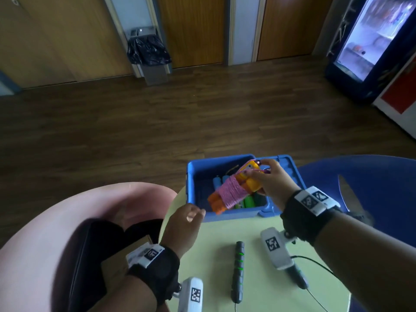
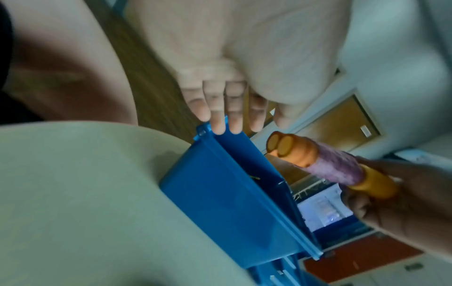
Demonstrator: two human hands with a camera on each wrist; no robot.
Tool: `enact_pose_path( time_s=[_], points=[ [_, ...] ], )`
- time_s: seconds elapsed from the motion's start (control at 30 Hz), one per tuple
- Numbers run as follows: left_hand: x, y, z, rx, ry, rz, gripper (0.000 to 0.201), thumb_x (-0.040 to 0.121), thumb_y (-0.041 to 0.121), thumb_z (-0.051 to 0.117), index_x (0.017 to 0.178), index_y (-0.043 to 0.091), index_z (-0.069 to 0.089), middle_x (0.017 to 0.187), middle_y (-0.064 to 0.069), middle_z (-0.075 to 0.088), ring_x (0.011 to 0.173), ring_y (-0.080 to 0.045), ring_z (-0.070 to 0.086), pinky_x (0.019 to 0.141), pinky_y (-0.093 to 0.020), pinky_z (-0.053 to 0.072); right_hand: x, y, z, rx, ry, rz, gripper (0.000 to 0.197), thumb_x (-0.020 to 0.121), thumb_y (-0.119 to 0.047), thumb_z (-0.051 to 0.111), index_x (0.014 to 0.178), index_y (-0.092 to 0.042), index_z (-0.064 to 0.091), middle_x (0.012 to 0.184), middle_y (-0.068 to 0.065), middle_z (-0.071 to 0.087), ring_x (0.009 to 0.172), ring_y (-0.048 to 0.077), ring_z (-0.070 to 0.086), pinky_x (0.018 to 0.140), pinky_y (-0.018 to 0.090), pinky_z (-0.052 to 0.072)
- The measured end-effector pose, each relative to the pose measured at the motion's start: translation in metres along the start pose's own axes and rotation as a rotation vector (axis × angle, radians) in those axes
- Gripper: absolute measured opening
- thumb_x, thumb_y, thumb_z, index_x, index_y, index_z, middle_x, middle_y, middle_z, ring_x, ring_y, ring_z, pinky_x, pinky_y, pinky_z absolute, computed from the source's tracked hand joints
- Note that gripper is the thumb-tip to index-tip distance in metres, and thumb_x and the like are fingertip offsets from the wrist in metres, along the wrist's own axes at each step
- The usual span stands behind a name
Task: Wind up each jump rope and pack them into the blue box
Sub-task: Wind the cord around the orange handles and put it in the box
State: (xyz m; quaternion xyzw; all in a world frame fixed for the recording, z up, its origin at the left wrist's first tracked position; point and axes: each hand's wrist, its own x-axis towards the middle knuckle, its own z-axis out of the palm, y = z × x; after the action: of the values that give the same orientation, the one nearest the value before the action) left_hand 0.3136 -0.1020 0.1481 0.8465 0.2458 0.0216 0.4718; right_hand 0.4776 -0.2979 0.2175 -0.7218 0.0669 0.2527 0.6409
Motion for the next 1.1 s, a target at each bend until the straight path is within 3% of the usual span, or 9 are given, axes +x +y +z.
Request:
enact_pose_path(
  time_s=[0.17, 0.33, 0.43, 0.53, 0.63, 0.73, 0.87, 0.97, 1.1],
  points=[
    [0.008, -0.027, 0.005, 0.453, -0.065, 0.274, 0.046, 0.081, 0.054, 0.049, 0.111, 0.024, 0.065, 0.121, 0.002, 0.059, 0.114, -0.016, 0.057, 0.097, -0.032, 0.047, 0.04, 0.029, 0.026, 0.086, 0.007, 0.198, 0.032, 0.087, -0.015, 0.073, 0.114, -0.014, 0.056, 0.103, 0.014, 0.061, 0.089, 0.03, 0.068, 0.07, 0.046, 0.061],
    [0.003, -0.027, 0.004, 0.613, -0.138, 0.239, 0.046, 0.077, 0.052, 0.052, 0.114, 0.025, 0.062, 0.123, -0.005, 0.061, 0.115, -0.025, 0.062, 0.089, -0.04, 0.054, 0.062, 0.048, 0.067, 0.006, 0.005, 0.395, 0.05, 0.047, -0.031, 0.084, 0.086, -0.002, 0.071, 0.066, 0.012, 0.065, 0.055, 0.026, 0.062, 0.059, 0.034, 0.051],
    [0.0, -0.031, 0.007, 0.61, -0.117, 0.225, 0.045, 0.076, 0.042, 0.063, 0.118, 0.025, 0.064, 0.129, -0.01, 0.059, 0.115, -0.03, 0.064, 0.089, -0.043, 0.055, 0.064, 0.046, 0.088, -0.048, 0.035, 0.412, 0.033, 0.074, -0.027, 0.082, 0.092, -0.001, 0.07, 0.071, 0.011, 0.065, 0.053, 0.02, 0.061, 0.044, 0.023, 0.047],
    [-0.008, -0.035, 0.01, 0.559, -0.123, 0.194, 0.054, 0.082, 0.041, 0.054, 0.134, 0.027, 0.056, 0.152, -0.013, 0.039, 0.131, -0.03, 0.052, 0.104, -0.041, 0.048, 0.072, 0.055, 0.109, 0.008, 0.039, 0.417, 0.03, 0.077, -0.012, 0.082, 0.096, 0.003, 0.065, 0.081, 0.015, 0.064, 0.062, 0.021, 0.063, 0.037, 0.025, 0.049],
    [-0.012, -0.037, 0.009, 0.573, -0.125, 0.187, 0.06, 0.085, 0.049, 0.043, 0.141, 0.03, 0.051, 0.159, -0.016, 0.028, 0.136, -0.03, 0.047, 0.108, -0.041, 0.044, 0.068, 0.062, 0.12, -0.338, -0.059, 0.433, 0.018, 0.082, -0.012, 0.076, 0.084, 0.002, 0.065, 0.082, 0.013, 0.066, 0.067, 0.02, 0.066, 0.055, 0.023, 0.056],
    [-0.011, -0.04, 0.009, 0.566, -0.118, 0.199, 0.057, 0.08, 0.045, 0.054, 0.135, 0.028, 0.057, 0.15, -0.021, 0.043, 0.118, -0.035, 0.062, 0.095, -0.04, 0.053, 0.072, 0.067, 0.121, -0.822, -0.18, 0.277, 0.045, 0.095, -0.043, 0.055, 0.118, -0.005, 0.063, 0.117, 0.011, 0.062, 0.11, 0.029, 0.062, 0.094, 0.031, 0.05],
    [-0.008, -0.042, 0.006, 0.514, -0.126, 0.225, 0.063, 0.073, 0.034, 0.07, 0.132, 0.034, 0.05, 0.148, -0.017, 0.045, 0.112, -0.036, 0.065, 0.09, -0.041, 0.056, 0.081, 0.078, 0.114, -1.195, -0.318, 0.106, 0.022, 0.088, -0.045, 0.057, 0.092, -0.024, 0.063, 0.119, 0.009, 0.063, 0.11, 0.032, 0.062, 0.093, 0.04, 0.051],
    [-0.011, -0.042, 0.005, 0.444, -0.134, 0.229, 0.059, 0.08, 0.035, 0.062, 0.136, 0.037, 0.044, 0.155, -0.012, 0.036, 0.129, -0.031, 0.055, 0.098, -0.041, 0.052, 0.08, 0.084, 0.103, -1.249, -0.437, 0.056, 0.038, 0.091, -0.04, 0.061, 0.12, -0.015, 0.064, 0.125, 0.01, 0.064, 0.115, 0.033, 0.061, 0.092, 0.038, 0.048],
    [-0.021, -0.038, 0.007, 0.441, -0.134, 0.252, 0.051, 0.085, 0.04, 0.058, 0.134, 0.033, 0.049, 0.148, -0.005, 0.04, 0.129, -0.024, 0.053, 0.098, -0.035, 0.052, 0.074, 0.091, 0.089, -1.291, -0.466, 0.028, 0.034, 0.093, -0.034, 0.053, 0.12, -0.015, 0.064, 0.121, 0.012, 0.065, 0.11, 0.031, 0.062, 0.089, 0.035, 0.048]
  ],
)
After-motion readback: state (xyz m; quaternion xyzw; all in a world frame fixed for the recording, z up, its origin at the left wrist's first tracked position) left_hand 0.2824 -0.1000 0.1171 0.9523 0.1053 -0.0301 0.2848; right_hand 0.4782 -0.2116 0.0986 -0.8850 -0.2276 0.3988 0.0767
